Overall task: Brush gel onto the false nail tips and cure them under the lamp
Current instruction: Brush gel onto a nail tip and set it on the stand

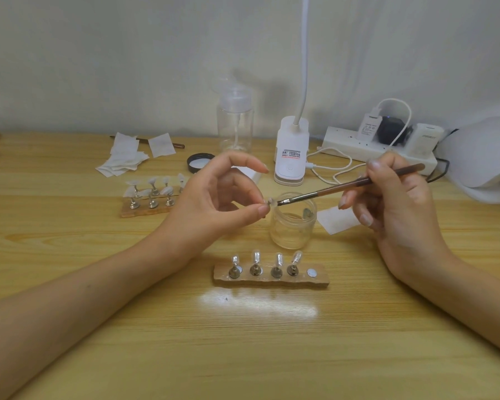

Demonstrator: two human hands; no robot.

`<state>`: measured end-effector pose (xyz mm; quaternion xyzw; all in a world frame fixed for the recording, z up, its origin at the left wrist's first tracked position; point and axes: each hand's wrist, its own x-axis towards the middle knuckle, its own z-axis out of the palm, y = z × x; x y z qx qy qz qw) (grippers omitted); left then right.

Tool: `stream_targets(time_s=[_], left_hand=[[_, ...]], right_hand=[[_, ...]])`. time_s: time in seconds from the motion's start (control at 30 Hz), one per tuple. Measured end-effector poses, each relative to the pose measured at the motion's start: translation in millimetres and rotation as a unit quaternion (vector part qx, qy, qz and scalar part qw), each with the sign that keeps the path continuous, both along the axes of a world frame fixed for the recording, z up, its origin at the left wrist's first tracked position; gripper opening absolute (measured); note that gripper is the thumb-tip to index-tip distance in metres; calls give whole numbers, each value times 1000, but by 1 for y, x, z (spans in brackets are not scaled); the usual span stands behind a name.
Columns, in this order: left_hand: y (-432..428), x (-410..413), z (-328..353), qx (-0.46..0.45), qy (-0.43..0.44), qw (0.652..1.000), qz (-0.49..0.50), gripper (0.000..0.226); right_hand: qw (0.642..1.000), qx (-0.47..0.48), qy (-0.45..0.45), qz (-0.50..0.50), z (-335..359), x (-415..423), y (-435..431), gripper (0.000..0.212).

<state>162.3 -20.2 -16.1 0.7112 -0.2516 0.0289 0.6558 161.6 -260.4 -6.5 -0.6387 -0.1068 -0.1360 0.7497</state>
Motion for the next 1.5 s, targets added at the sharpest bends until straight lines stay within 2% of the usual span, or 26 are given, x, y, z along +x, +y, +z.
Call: stream_targets(time_s=[0.1, 0.2, 0.37, 0.57, 0.8, 1.07, 1.13, 1.23, 1.33, 1.4, 1.5], left_hand=[[1, 1, -1, 4, -4, 1000, 2, 40], [1, 1, -1, 5, -5, 1000, 0, 41], [0, 0, 0, -4, 3, 1000, -3, 42], [0, 0, 1, -7, 9, 1000, 0, 43], [0, -1, 1, -18, 18, 1000, -6, 43], [1, -1, 3, -60, 32, 998, 5, 45], [1, -1, 3, -77, 36, 996, 11, 47], [1, -1, 4, -105, 51, 993, 7, 55], [1, 0, 4, -123, 72, 990, -4, 63], [1, -2, 4, -132, 79, 988, -19, 68], [2, -3, 4, -129, 78, 988, -30, 66]], right_hand=[[999, 29, -22, 32, 1, -1, 1, 25], [998, 16, -22, 56, 2, -2, 3, 25], [1000, -9, 0, 2, -1, 0, 0, 29], [999, 16, -32, 42, 2, -2, 3, 28], [999, -21, -29, 4, 0, -2, 0, 27], [997, 21, -75, 16, 7, -4, -3, 24], [994, -9, -98, 40, 15, -6, -3, 27], [983, -109, -138, 60, 30, -13, 1, 27], [953, -246, -155, 80, 37, -20, 14, 15], [931, -316, -155, 95, 37, -23, 24, 20], [930, -312, -150, 120, 37, -25, 37, 28]])
